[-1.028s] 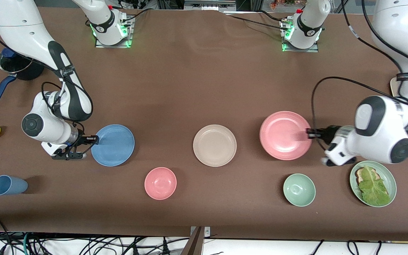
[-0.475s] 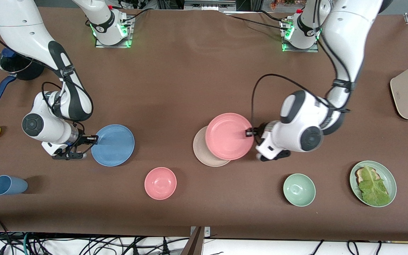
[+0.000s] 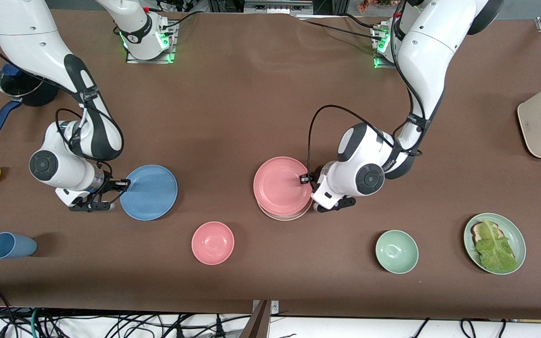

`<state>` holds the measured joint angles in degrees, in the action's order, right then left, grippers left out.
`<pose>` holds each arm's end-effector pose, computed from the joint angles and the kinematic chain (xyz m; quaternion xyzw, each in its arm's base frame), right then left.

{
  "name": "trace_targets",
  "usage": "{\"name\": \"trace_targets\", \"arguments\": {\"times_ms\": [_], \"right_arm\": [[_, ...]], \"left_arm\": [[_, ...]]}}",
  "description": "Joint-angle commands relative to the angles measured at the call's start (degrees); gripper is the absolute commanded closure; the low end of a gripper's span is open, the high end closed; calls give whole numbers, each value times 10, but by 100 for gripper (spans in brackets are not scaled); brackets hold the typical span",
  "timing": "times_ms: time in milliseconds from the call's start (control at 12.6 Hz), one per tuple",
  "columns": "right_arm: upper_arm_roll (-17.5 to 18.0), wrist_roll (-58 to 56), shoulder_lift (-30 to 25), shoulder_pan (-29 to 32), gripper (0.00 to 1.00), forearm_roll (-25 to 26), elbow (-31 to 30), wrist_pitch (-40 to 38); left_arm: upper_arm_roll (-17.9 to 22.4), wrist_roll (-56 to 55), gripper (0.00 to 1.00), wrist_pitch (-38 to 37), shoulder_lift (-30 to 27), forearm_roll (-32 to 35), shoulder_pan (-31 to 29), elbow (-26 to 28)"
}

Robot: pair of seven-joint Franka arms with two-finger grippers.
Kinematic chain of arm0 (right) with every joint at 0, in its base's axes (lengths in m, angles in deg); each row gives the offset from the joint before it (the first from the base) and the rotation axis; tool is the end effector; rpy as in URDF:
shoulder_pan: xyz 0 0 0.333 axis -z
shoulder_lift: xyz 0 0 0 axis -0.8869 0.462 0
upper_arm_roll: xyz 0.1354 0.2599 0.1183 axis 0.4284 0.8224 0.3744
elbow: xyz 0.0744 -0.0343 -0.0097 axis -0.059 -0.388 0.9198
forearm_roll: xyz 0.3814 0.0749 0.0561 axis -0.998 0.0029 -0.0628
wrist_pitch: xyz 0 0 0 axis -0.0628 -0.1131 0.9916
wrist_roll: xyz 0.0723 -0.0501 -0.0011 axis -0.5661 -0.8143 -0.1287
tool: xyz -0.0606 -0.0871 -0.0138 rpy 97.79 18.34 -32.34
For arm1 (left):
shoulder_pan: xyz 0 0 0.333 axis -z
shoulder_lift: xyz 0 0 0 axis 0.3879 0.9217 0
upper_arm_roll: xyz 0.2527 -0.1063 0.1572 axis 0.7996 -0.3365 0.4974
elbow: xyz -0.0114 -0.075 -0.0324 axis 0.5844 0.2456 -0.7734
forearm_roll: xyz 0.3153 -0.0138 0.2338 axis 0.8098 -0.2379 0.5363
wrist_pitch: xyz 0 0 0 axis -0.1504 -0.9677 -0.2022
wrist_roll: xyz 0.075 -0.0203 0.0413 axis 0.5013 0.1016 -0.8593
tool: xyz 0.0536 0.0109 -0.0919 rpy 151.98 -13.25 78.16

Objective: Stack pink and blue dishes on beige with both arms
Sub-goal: 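Open the left gripper to release the pink plate and draw back, then carry the blue plate onto the pink plate while the left gripper withdraws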

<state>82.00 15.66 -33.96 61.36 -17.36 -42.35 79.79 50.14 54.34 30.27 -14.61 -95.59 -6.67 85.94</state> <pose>0.6352 0.0052 0.1950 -0.9990 -0.0162 0.0414 0.0031 0.6336 -0.3340 0.2346 0.9701 0.1206 -0.1656 0.1304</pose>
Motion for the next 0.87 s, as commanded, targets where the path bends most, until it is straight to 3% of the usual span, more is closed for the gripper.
{"name": "trace_targets", "arguments": {"times_ms": [0, 158, 475, 791], "right_arm": [[6, 6, -12, 5, 93, -2, -15, 7], [7, 6, -12, 5, 100, -2, -15, 6], [8, 1, -28, 5, 100, -4, -3, -10], [8, 1, -35, -5, 100, -16, 107, -149]], "left_arm": [[11, 1, 0, -13, -12, -3, -4, -17], [18, 2, 0, -37, -26, -2, -25, -17], [17, 5, 0, -107, -50, 28, -90, -16], [17, 87, 0, -158, -68, 71, -161, -15]]}}
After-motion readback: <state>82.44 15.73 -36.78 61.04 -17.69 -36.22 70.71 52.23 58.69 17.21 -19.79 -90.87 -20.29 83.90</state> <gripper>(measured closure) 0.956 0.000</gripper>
